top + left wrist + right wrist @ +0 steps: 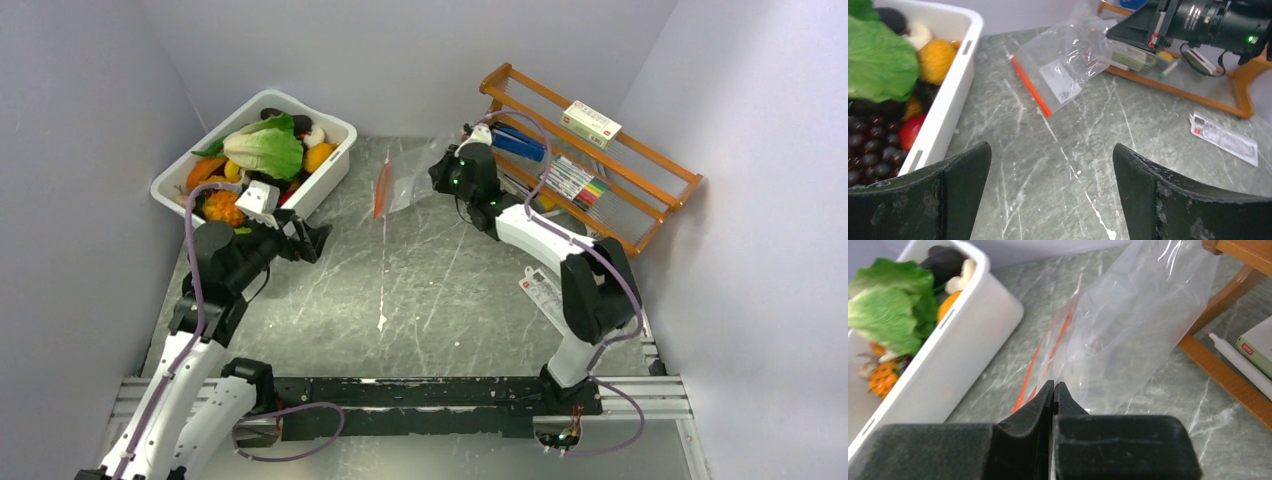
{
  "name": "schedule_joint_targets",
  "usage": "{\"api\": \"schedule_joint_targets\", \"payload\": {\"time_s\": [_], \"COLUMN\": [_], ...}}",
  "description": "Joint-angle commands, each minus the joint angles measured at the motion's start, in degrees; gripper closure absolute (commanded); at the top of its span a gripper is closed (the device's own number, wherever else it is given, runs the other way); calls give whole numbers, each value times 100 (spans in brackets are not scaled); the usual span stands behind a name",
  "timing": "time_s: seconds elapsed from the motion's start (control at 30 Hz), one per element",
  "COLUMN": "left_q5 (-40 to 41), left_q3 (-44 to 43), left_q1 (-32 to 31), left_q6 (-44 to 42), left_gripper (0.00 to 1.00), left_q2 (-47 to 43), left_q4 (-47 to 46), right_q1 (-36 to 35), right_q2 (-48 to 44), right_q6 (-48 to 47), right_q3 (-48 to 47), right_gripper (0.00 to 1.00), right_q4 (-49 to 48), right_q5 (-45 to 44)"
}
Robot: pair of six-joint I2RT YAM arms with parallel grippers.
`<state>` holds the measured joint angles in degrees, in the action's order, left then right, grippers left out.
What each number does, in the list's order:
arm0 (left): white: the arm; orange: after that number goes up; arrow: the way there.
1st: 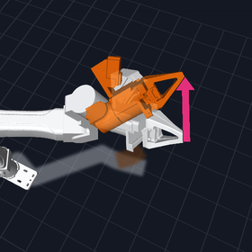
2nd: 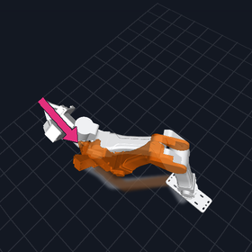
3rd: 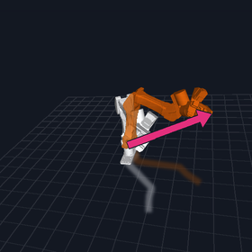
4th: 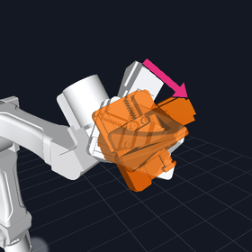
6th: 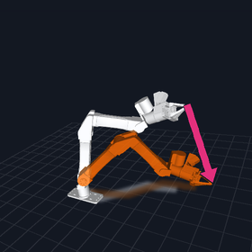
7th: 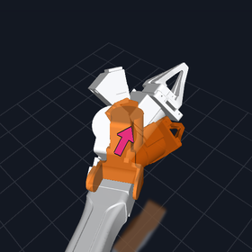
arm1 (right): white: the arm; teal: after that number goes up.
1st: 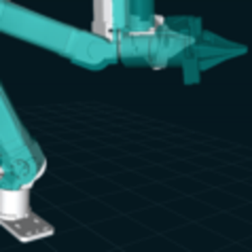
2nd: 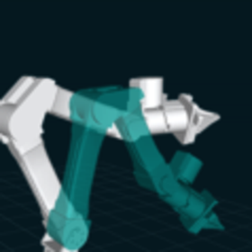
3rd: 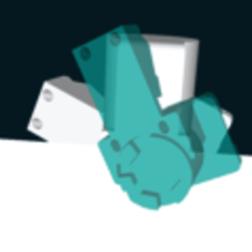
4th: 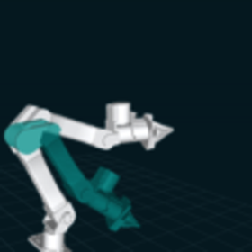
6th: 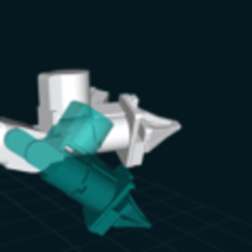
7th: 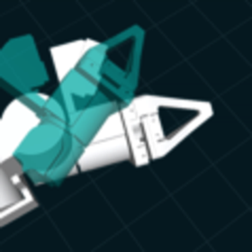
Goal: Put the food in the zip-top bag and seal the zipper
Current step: Pick up the zipper food storage bag at the center of the board.
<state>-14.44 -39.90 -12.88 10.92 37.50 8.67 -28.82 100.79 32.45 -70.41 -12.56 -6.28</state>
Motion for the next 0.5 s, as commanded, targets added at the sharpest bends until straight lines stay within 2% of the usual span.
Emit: {"api": "schedule_joint_targets", "payload": {"time_s": [0.0, 0.13, 0.27, 0.33, 0.4, 0.47], "left_q5": [-1174, -1689, -1814, -2126, -2295, -2136], "left_q3": [-20, -10, 73, -16, -123, -214], "left_q1": [49, -3, -114, -208, -398, -663], "left_q6": [-437, -935, -995, -1080, -1400, -1902], "left_gripper": [11, 11, 10, 12, 13, 12], "left_q2": [239, 583, 1047, 1359, 1589, 1696], "left_q4": [-673, -970, -1393, -1462, -1409, -1233], "right_q1": [28, 26, 28, 25, 19, 9], "right_q2": [-708, -1393, -1937, -2079, -2171, -2265], "right_q6": [-64, 279, 825, 1135, 1349, 1511], "right_q3": [411, 674, 1000, 1004, 1002, 990], "right_gripper": [100, 100, 100, 100, 100, 100], "right_q4": [112, 395, 414, 504, 462, 443], "right_q5": [677, 1142, 1411, 1461, 1695, 1864]}}
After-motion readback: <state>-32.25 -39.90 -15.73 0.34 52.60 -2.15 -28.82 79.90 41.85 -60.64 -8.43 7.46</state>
